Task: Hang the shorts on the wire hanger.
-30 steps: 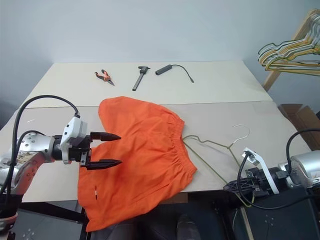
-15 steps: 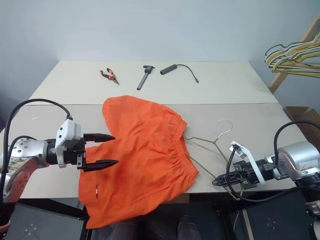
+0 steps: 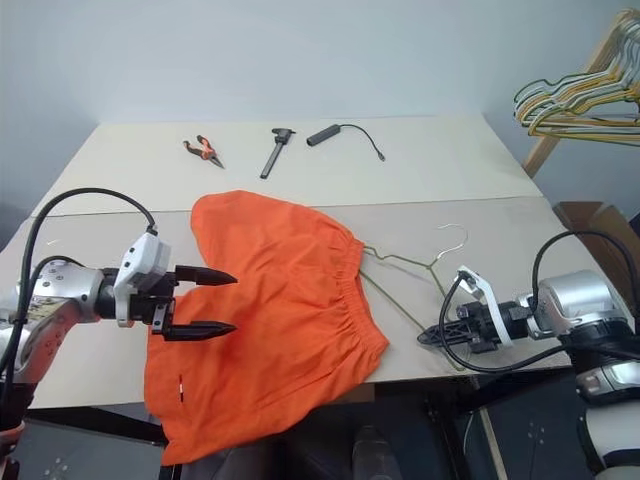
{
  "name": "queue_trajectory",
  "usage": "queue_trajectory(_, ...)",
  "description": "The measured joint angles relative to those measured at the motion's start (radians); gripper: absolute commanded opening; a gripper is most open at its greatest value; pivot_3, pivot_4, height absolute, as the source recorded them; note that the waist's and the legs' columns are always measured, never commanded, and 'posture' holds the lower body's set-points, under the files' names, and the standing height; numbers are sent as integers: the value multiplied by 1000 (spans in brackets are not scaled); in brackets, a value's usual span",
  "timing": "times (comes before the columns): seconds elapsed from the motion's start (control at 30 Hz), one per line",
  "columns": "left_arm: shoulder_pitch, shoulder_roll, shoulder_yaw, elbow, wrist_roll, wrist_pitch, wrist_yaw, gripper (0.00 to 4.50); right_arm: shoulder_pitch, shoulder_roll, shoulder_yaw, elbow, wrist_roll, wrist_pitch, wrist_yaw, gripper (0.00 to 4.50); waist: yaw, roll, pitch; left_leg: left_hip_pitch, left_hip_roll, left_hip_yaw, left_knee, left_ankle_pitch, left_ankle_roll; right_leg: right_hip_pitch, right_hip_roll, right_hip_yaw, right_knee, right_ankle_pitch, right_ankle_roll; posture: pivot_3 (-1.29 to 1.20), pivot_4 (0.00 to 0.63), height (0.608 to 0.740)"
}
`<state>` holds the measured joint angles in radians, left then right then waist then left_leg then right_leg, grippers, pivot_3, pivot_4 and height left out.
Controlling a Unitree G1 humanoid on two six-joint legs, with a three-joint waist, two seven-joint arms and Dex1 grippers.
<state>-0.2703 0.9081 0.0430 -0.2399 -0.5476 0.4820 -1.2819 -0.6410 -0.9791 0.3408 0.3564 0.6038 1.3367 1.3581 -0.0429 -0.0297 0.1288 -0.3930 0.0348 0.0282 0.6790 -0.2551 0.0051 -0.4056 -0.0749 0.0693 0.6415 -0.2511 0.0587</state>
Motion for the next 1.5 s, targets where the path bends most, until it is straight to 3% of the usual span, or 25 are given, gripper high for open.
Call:
queue_trajectory(0.23, 59, 8, 54, -29, -5, 3, 39, 4485, -4, -47, 60, -29, -7, 2, 92, 0, 15, 0, 2, -2, 0, 0, 0, 0, 0, -1, -1, -1, 0, 0, 0, 52, 111, 740)
queue_trajectory(0.43, 106, 4, 97, -77, -14, 23, 87, 4485, 94, -114, 28, -161, 51, 45, 108, 0, 36, 0, 3, -2, 0, 0, 1, 0, 0, -1, -1, -1, 0, 0, 0, 17, 96, 740)
queue_trajectory(0.83, 35, -13, 49, -44, -5, 19, 70, 4485, -94, 106, 29, 134, -53, -45, 44, 0, 27, 0, 2, -5, 0, 0, 1, 0, 0, -4, 0, -1, 0, 1, 0, 21, 79, 740)
queue_trajectory(1.33, 36, -11, 48, -32, -3, 0, 62, 4485, -36, 104, 44, 106, -70, -47, 115, 0, 30, 0, 1, -5, 0, 0, 2, 0, -1, -4, 0, -1, 2, 1, 0, 39, 67, 740)
queue_trajectory(1.5, 36, -9, 47, -23, -1, -2, 54, 4485, -93, 177, 40, 195, -83, -67, 108, 0, 23, 0, 1, -4, 0, 0, 1, 1, -1, -4, 0, -1, 3, 1, 0, 39, 64, 740)
